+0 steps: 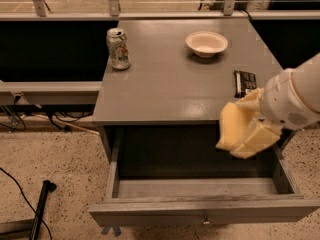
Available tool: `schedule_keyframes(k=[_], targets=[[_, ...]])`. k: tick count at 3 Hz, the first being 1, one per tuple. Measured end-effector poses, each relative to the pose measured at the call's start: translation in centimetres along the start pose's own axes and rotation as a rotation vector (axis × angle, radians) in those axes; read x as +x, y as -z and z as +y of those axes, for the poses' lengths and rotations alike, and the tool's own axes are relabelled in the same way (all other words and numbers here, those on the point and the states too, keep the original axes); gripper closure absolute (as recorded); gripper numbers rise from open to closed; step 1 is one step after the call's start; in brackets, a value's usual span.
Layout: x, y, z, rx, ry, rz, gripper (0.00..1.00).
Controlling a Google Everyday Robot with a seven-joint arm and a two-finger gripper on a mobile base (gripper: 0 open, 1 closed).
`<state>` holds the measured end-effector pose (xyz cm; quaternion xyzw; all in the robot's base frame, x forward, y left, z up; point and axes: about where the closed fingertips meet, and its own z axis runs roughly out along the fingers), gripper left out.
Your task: Place sponge into top drawer
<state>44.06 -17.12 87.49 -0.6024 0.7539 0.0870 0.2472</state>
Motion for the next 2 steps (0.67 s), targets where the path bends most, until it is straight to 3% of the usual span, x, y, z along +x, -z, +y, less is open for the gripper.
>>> schedule_keyframes(k=[1,2], targets=[[4.28,-2.43,3.97,-0.081,-0.019,0.042,1.00],[4.63,-2.80,4.50,-0.092,-0.023,0.048,1.00]])
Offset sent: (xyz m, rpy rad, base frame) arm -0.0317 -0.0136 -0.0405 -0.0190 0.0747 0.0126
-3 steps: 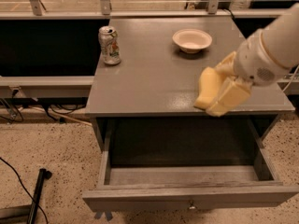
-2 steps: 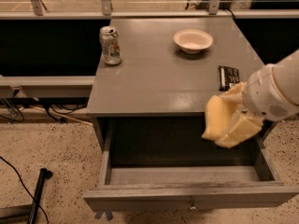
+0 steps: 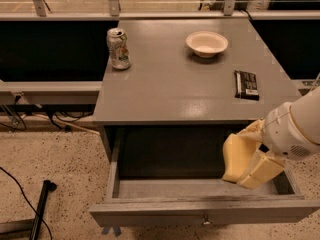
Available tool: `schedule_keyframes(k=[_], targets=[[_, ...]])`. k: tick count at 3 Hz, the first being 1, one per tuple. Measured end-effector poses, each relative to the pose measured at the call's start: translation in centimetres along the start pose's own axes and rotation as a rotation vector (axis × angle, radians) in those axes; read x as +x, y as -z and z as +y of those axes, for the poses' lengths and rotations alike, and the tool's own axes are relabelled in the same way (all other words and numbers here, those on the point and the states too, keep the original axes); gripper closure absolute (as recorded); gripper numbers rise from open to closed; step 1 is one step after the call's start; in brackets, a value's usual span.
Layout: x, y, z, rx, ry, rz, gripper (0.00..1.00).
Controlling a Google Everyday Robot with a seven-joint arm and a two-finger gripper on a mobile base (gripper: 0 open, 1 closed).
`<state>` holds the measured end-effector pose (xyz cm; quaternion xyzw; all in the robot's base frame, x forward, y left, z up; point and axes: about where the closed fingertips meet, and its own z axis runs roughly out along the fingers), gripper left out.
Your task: Place sponge into top drawer
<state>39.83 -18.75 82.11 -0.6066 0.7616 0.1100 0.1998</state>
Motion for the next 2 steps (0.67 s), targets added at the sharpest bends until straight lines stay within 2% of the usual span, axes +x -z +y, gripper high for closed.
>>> schedule_keyframes(k=[1,2], targets=[[-0.5,0.0,0.5,-0.020,0.033,-0.014,1.00],[-0.2,-3.1,0.4,-0.040,0.070,-0.083,1.00]])
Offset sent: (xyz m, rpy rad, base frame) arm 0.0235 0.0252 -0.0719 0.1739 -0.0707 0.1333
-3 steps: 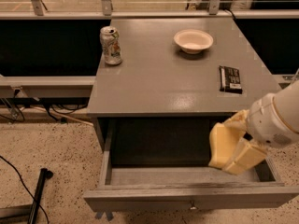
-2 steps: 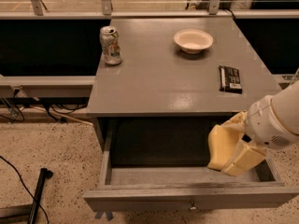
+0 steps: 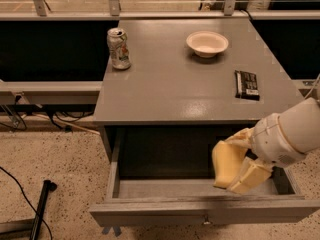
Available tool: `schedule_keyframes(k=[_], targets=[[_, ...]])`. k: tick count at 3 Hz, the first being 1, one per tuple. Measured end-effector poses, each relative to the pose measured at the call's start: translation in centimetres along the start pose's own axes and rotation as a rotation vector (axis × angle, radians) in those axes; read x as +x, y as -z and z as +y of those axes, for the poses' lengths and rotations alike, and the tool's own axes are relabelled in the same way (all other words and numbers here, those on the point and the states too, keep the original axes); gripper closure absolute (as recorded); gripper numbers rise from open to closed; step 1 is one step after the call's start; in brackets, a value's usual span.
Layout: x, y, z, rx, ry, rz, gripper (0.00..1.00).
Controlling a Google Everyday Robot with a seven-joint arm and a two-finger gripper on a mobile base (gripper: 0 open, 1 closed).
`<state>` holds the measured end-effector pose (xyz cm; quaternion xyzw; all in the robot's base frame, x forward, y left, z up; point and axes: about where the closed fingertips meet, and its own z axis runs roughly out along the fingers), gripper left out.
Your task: Place sponge into top drawer
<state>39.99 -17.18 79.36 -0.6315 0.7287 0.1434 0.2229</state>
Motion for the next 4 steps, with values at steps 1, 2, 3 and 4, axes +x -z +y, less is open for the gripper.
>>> schedule_keyframes(k=[1,2,3,4], targets=[[1.8,-3.6,-1.2,0.040,-0.001,-0.064,1.00],[2.8,-6.1,-3.2,0.081,0.003,-0.080,1.00],[4.1,-9.1,-5.4,0.077,-0.017,-0.106,1.00],[5.3,-12.0,-6.9,0.066,-0.050,-0.146,0.85]])
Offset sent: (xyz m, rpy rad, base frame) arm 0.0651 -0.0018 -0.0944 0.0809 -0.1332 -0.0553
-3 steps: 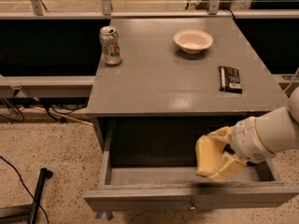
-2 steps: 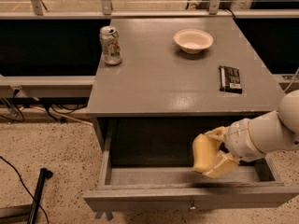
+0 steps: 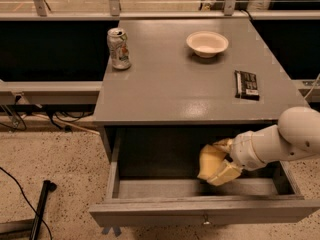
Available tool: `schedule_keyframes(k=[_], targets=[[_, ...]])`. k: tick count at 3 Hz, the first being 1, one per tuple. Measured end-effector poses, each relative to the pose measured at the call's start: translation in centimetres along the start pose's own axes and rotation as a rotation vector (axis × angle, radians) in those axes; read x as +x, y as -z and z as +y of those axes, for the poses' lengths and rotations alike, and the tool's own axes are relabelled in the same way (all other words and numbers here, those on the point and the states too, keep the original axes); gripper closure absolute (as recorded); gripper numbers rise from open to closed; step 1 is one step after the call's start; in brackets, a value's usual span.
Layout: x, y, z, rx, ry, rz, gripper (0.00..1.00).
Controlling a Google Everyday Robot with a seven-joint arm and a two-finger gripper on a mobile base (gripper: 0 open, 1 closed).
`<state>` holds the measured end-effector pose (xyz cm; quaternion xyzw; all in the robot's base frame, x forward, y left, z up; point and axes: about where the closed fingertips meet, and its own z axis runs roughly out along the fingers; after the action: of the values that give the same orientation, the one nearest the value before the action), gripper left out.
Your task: Place sponge into top drawer
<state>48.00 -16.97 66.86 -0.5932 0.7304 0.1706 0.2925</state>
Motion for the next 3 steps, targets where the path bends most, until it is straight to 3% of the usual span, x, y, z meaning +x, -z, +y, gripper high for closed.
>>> schedule_keyframes(k=[1,3], targets=[[1.32,-2.43,-0.47,0.011,-0.032,-0.039,0.62],[1.23,-2.70,-0.44,0.008,-0.030,-0.039,0.15]])
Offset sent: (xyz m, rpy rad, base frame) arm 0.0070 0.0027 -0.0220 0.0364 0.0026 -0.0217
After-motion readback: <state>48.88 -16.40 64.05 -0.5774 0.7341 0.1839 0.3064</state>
